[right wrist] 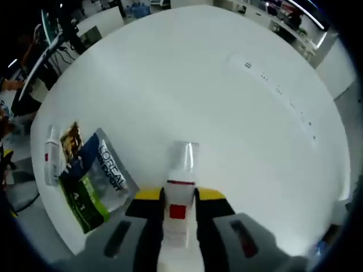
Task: Arrange the skincare products in the storage area until every visible bottle or jar stands upright without overlapping.
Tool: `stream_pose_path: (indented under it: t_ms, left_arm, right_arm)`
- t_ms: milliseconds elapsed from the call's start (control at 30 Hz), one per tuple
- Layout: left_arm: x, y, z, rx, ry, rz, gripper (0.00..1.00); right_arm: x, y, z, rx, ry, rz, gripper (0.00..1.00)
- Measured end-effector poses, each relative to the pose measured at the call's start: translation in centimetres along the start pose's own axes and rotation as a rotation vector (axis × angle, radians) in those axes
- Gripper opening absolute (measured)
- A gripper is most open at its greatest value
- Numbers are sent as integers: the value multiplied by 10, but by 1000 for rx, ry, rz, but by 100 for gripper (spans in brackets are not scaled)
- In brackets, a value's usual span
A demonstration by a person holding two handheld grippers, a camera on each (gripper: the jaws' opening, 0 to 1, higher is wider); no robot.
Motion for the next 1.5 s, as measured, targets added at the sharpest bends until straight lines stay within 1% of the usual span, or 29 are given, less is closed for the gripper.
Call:
stream_pose_path:
  t_ms: [33,67,100,167,267,333,467,567,700,833,900,933,1000,1100,1200,1333,1367,1467,1500]
  left_arm:
    - [0,0,0,0,0,0,89]
    - [0,0,0,-1,-1,0,89]
    - [0,0,0,-2,-2,-1,89]
    - [0,-1,-1,-2,-4,-3,89]
    - [0,-1,0,2,0,-7,89]
    - [0,-1,0,1,5,-8,88]
    - [1,-1,0,-2,2,-10,88]
    - [1,-1,-1,-8,-2,-9,88]
    - [0,-1,-2,-12,0,-8,88]
    - [1,-1,-1,-13,5,-12,87]
    - [1,-1,-2,-15,7,-12,87]
    - [1,-1,-2,-16,8,-12,87]
    - [1,-1,-1,-16,11,-13,87]
    - [1,-1,0,-13,19,-14,87]
    - [2,-1,0,-11,25,-14,87]
    - [2,-2,0,-7,27,-15,87]
    - [2,-2,0,-7,28,-14,87]
    - [2,-2,0,-6,31,-14,87]
    - [2,-2,0,-6,32,-13,87]
  right_arm:
    - [0,1,1,6,-28,-8,20]
    - [2,0,2,7,-28,-26,20]
    - [1,0,-1,-1,-20,-9,20]
    - [0,1,0,-5,-58,-18,20]
    - [0,3,-1,-4,-56,-25,20]
    - [0,2,-1,-4,-79,-28,20]
    - [1,3,2,-12,-70,-18,20]
    - [3,3,0,-33,-89,1,20]
    - [3,5,2,-42,-96,3,20]
    - [3,4,2,-42,-100,10,19]
    - [4,4,3,-36,-112,2,19]
    - [6,3,3,-31,-135,-4,19]
    - [8,-1,2,-27,-146,-1,19]
    - [7,-9,5,-33,-143,28,19]
    - [7,-22,2,-37,-113,80,19]
    - [10,-33,0,-28,-132,105,19]
    - [9,-36,4,-26,-137,117,19]
    - [5,-50,8,-15,-138,178,19]
    - [6,-58,2,-11,-144,203,19]
Point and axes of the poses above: the point that each gripper's makers call its tool centre point, and the gripper's own axes: y roughly forward along the fingers, z roughly to its right, x roughly out of its underside, the point moved 6 cm from there along -y, roughly backward along the fingers, and after that the axes turned 12 degrees about -x, right-handed, at the moved point
